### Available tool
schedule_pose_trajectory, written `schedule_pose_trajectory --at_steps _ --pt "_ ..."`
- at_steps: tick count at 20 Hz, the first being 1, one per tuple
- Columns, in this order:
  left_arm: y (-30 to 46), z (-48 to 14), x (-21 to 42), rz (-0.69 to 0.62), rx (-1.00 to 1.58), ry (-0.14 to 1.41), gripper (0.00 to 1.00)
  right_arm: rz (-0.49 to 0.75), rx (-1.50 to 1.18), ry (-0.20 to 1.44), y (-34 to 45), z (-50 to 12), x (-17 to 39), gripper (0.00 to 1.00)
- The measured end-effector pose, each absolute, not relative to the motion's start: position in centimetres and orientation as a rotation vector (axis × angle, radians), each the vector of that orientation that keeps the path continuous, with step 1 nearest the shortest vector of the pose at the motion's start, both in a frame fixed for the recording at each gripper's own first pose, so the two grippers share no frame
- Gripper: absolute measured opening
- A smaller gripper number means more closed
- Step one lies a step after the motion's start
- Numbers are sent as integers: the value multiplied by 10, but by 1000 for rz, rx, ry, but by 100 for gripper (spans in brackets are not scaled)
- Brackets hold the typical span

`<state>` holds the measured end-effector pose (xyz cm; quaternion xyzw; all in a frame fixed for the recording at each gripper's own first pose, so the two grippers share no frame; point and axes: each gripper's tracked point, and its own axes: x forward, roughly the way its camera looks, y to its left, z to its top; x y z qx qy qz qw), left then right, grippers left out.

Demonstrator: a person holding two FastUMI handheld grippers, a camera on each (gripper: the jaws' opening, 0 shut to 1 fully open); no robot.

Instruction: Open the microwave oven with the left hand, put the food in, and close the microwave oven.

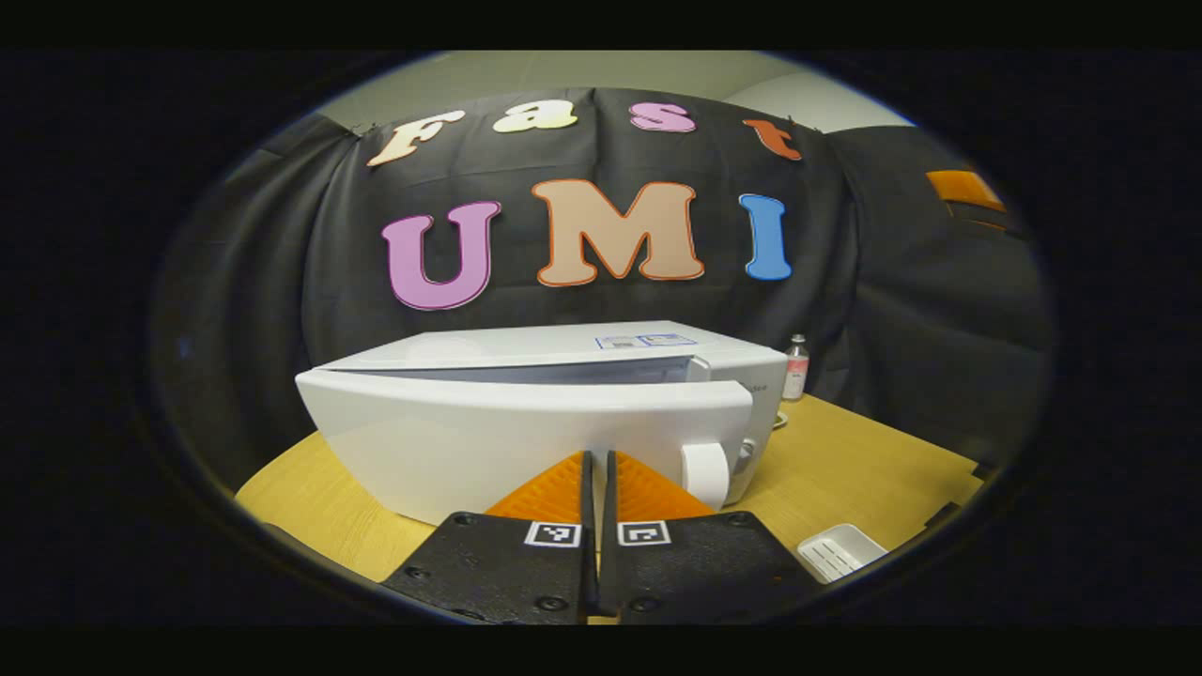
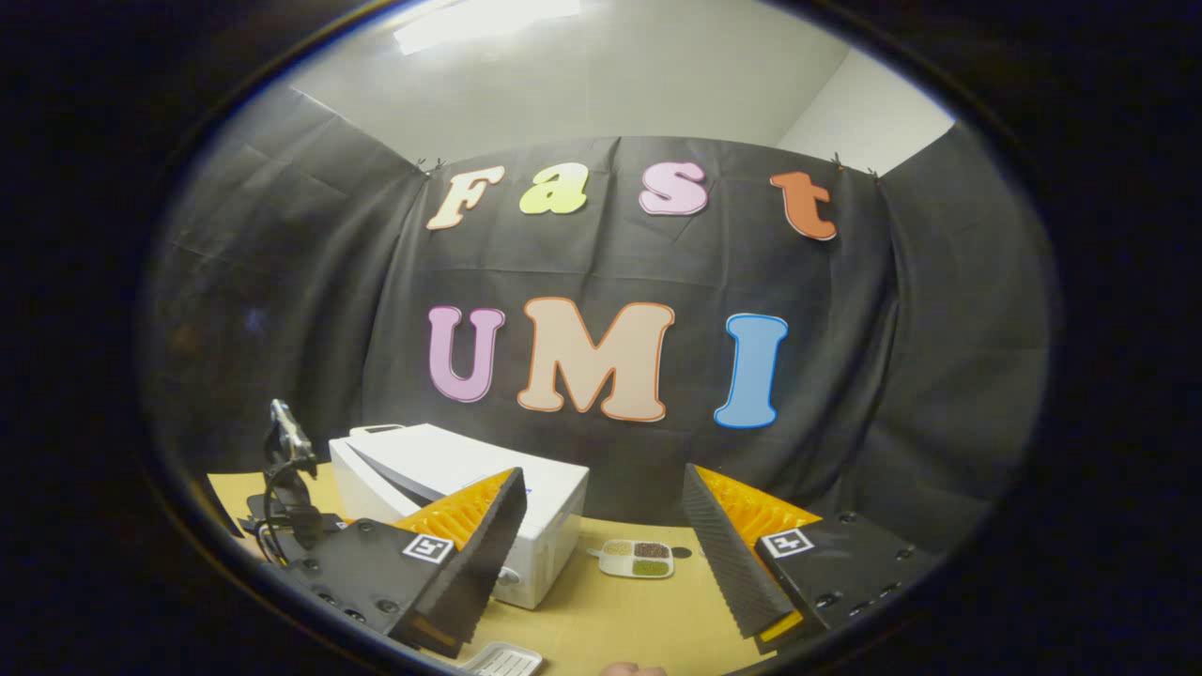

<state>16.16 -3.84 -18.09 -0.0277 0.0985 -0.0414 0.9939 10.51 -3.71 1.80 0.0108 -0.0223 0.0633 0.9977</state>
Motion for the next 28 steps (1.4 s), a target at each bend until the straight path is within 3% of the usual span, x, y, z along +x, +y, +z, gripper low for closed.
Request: schedule_pose_trajectory --at_steps 28 --pt "-39 -183 203 -53 7 232 0 18 64 -16 -78 21 77 97"
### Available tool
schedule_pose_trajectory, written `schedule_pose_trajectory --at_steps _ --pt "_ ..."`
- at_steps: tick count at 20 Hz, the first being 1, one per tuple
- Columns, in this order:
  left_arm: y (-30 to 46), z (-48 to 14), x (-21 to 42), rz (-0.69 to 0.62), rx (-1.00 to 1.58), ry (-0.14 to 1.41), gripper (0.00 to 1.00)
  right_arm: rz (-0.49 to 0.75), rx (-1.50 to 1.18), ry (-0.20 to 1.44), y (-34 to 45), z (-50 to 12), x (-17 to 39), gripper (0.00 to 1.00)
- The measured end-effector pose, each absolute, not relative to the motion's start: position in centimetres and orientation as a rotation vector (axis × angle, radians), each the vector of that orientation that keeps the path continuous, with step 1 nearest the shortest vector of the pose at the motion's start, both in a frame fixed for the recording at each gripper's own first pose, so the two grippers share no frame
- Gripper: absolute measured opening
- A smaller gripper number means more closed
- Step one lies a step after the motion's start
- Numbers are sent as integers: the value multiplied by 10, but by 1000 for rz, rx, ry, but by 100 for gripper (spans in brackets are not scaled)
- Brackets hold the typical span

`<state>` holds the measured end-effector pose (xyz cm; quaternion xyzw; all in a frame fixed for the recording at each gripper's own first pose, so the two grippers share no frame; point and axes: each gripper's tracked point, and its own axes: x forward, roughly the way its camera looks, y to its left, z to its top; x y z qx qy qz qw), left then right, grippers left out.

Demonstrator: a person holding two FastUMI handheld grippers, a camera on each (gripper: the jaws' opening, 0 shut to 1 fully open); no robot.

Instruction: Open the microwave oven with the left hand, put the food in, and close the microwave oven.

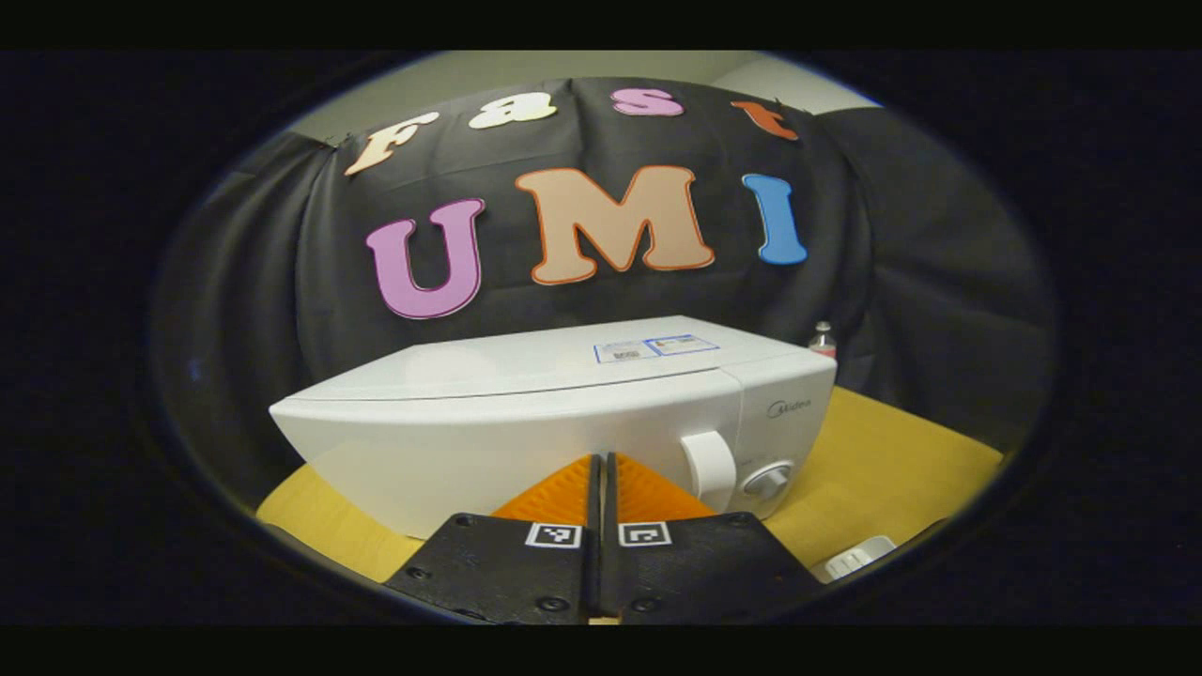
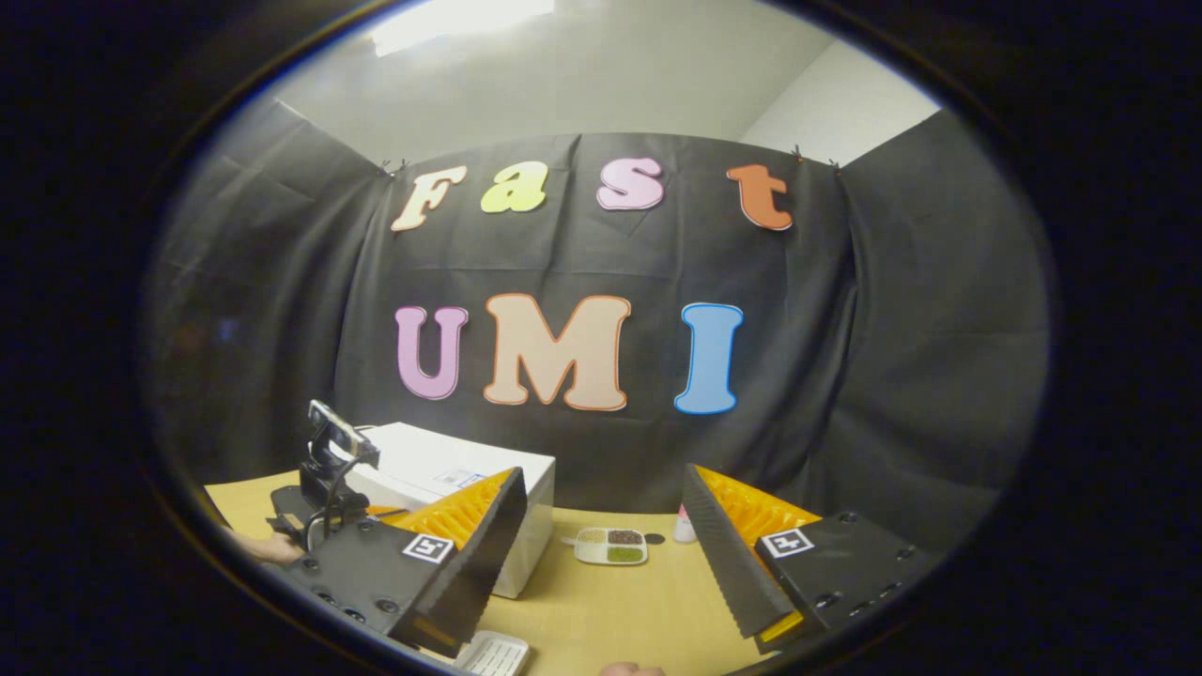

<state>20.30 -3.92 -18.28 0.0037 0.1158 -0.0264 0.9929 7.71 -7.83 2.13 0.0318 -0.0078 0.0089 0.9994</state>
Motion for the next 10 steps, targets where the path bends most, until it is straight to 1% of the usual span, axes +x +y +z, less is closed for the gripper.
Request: schedule_pose_trajectory --at_steps 2,4,8,10 --pt "-37 -183 198 -52 22 242 0 14 62 -12 -78 19 74 96" --pt "-40 -168 186 -70 -6 227 0 0 60 -17 -83 20 74 97" --pt "-44 -111 152 -99 -18 141 0 -16 82 -7 -79 19 66 97" --pt "-48 -82 135 -141 -29 100 0 -18 86 -3 -76 18 65 97"
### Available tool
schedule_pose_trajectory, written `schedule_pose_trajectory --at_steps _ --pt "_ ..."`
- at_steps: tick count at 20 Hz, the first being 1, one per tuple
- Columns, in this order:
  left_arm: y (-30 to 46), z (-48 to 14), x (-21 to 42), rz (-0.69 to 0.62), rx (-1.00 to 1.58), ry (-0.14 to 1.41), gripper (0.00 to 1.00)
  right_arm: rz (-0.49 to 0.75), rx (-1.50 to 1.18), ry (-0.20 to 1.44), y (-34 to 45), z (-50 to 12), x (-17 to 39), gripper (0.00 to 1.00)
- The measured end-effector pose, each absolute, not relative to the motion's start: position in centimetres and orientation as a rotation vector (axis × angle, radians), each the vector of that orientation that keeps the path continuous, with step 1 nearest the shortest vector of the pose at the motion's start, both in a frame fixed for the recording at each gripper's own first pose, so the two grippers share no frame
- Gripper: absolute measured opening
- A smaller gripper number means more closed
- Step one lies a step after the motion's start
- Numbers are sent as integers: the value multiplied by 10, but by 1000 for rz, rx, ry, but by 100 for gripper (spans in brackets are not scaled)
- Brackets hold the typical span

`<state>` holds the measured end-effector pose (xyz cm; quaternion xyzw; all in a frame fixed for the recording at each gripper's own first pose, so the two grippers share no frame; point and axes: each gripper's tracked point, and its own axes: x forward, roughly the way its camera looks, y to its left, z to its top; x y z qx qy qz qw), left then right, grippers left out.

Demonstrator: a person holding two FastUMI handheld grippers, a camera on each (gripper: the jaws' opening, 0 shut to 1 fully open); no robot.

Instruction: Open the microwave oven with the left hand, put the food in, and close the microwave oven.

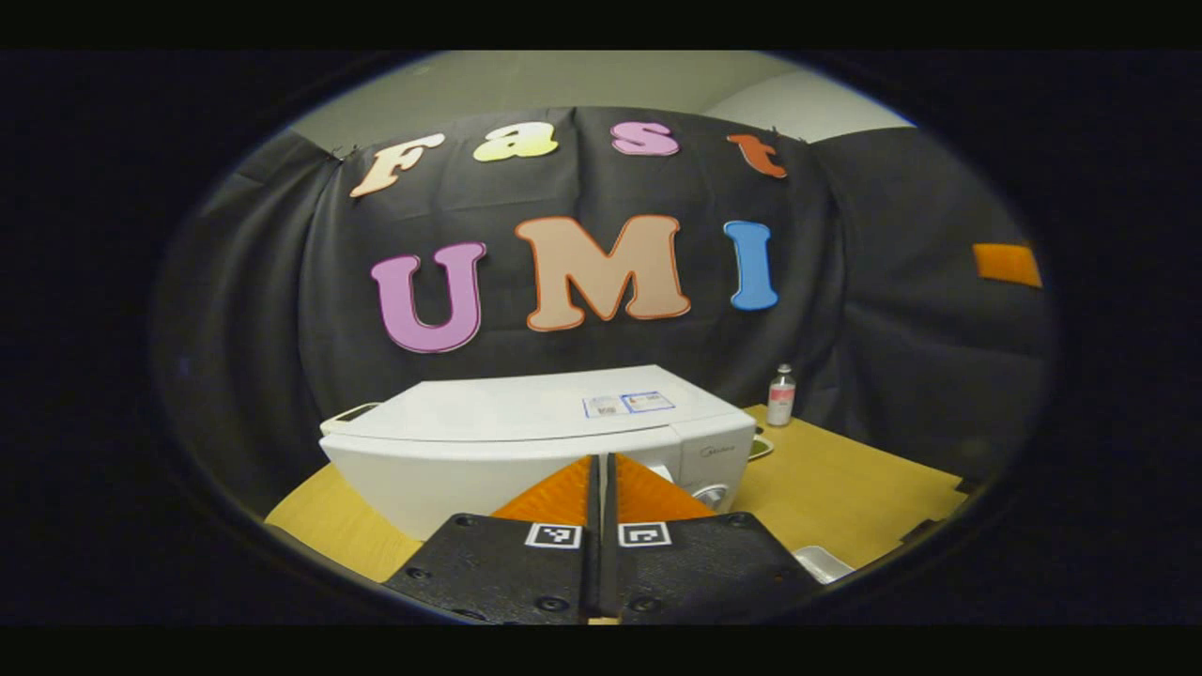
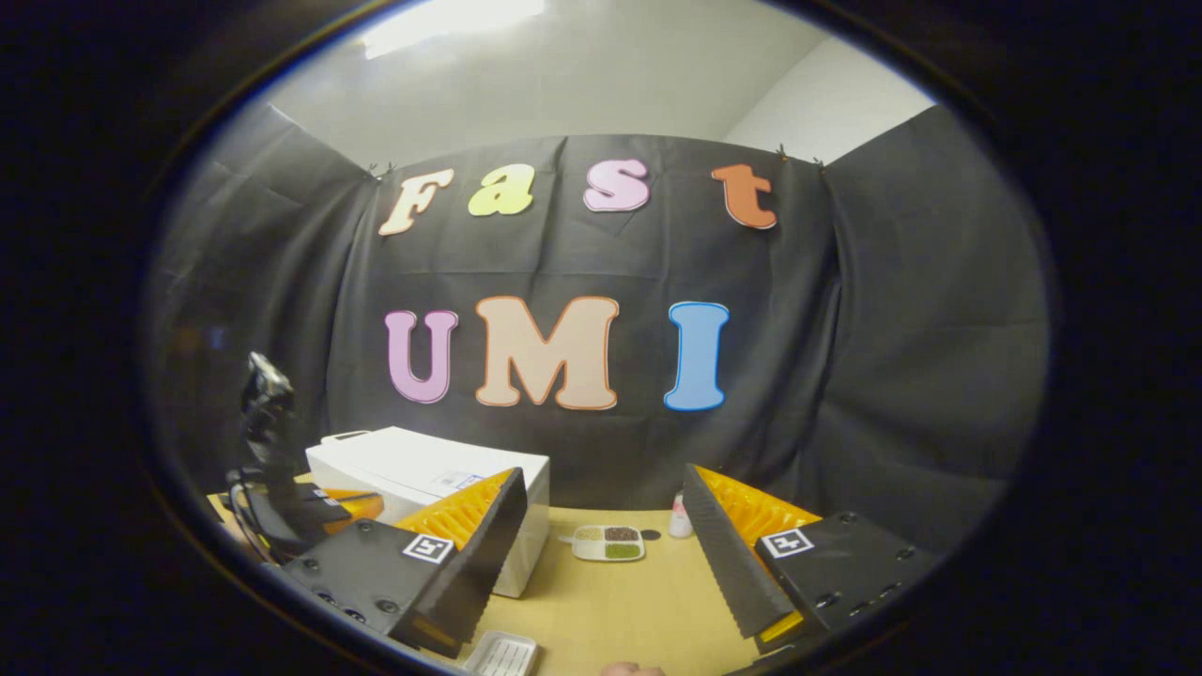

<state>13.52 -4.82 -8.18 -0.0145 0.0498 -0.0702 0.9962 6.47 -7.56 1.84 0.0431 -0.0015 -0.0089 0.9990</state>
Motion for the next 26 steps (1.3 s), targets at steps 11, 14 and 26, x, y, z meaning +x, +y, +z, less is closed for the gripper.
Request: schedule_pose_trajectory --at_steps 11,14,26 --pt "4 5 52 -119 -16 0 0 14 152 21 -34 18 67 97" --pt "15 17 43 -110 -2 -17 0 15 149 11 -25 25 69 96" --pt "26 37 21 -54 -27 -76 97 10 131 9 -12 26 71 97"
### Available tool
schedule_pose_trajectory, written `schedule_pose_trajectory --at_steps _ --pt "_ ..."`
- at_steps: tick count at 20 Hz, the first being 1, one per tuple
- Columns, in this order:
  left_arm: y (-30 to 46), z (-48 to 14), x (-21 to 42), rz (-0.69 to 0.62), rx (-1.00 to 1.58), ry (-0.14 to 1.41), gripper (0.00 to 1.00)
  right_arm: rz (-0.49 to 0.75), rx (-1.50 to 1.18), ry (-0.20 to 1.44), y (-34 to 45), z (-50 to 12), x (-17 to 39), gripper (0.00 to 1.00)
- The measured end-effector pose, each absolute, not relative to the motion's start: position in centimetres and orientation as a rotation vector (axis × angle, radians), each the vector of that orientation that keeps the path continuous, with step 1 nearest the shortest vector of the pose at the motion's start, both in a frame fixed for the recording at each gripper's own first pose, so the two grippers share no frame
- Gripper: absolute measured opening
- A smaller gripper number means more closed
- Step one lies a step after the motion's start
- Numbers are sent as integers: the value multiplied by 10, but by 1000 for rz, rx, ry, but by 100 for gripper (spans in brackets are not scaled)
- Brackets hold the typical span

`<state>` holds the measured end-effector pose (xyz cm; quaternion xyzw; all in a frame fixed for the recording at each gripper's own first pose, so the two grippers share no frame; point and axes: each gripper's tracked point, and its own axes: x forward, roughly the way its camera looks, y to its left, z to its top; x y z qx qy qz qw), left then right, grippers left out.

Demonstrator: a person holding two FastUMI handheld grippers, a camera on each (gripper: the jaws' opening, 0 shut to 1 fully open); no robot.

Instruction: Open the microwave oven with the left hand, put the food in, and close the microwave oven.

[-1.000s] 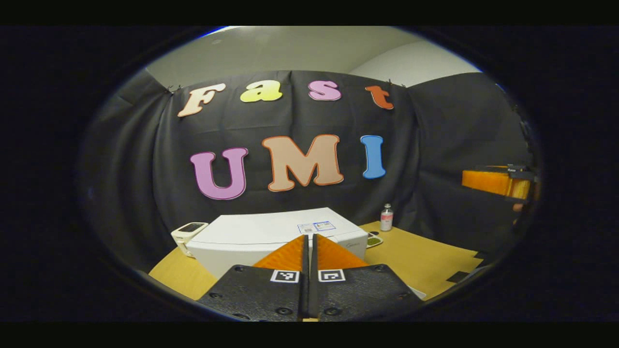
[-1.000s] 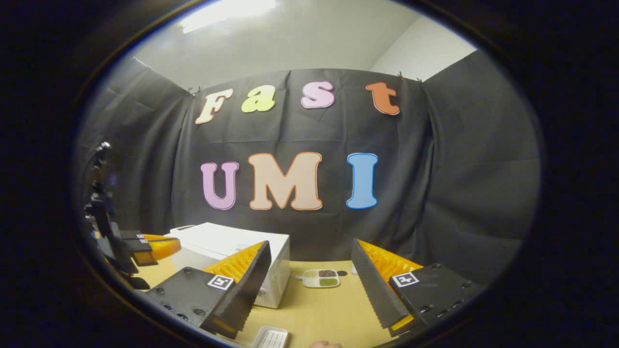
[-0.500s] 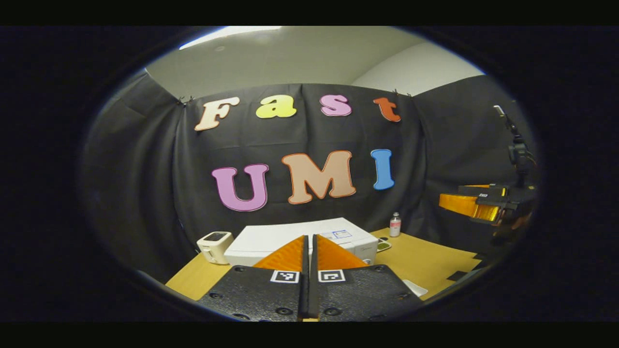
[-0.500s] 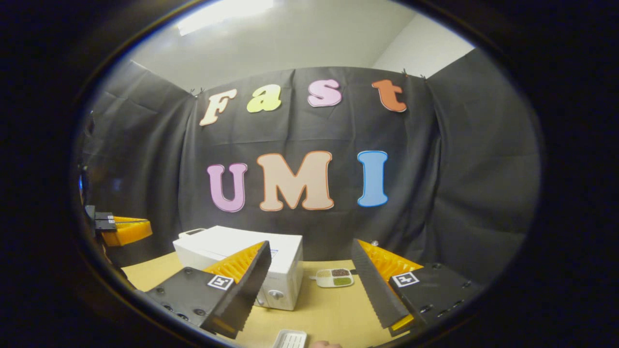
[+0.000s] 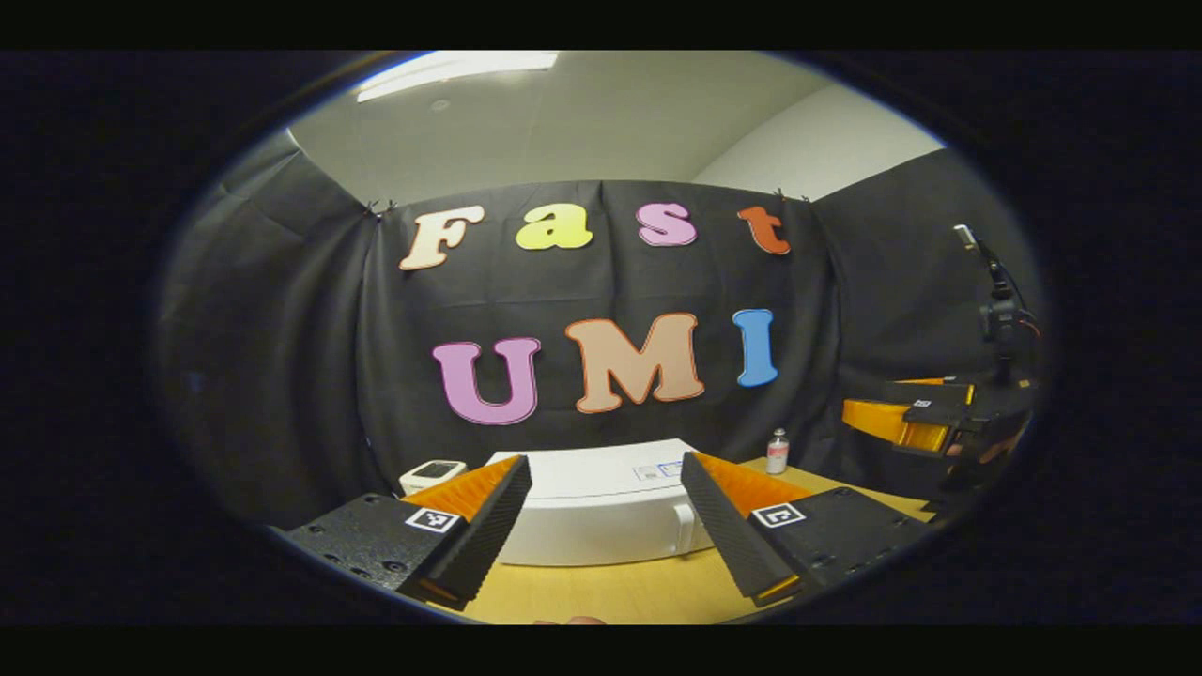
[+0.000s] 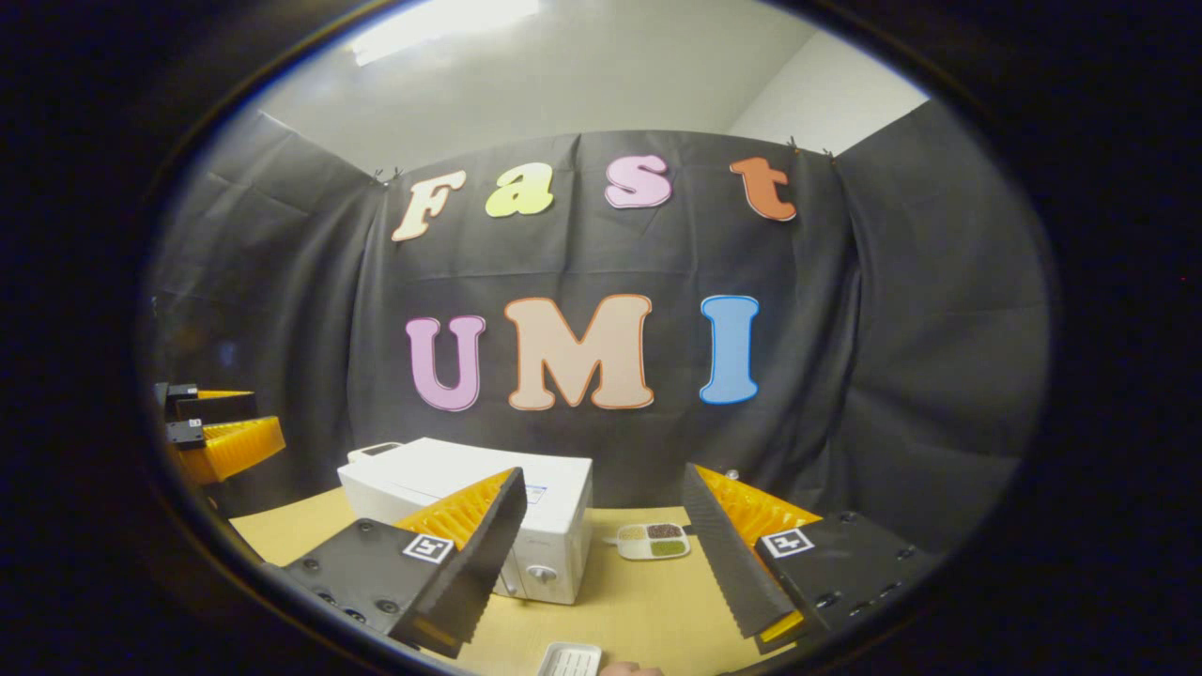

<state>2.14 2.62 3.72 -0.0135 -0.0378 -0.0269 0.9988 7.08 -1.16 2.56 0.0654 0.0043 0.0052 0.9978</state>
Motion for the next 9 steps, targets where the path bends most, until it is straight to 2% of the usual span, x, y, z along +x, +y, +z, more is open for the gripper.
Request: schedule_pose_trajectory --at_steps 3,5,6,7,9 --pt "31 33 22 -35 -36 -59 97 5 145 14 -12 24 67 97" --pt "34 34 23 -24 -44 -61 100 1 136 16 -13 23 67 96" --pt "35 34 24 -24 -45 -60 97 -1 133 16 -14 24 66 96" --pt "36 34 24 -21 -43 -59 100 -1 133 17 -14 23 66 96" --pt "38 32 24 -14 -40 -56 100 -4 134 21 -14 21 66 96"
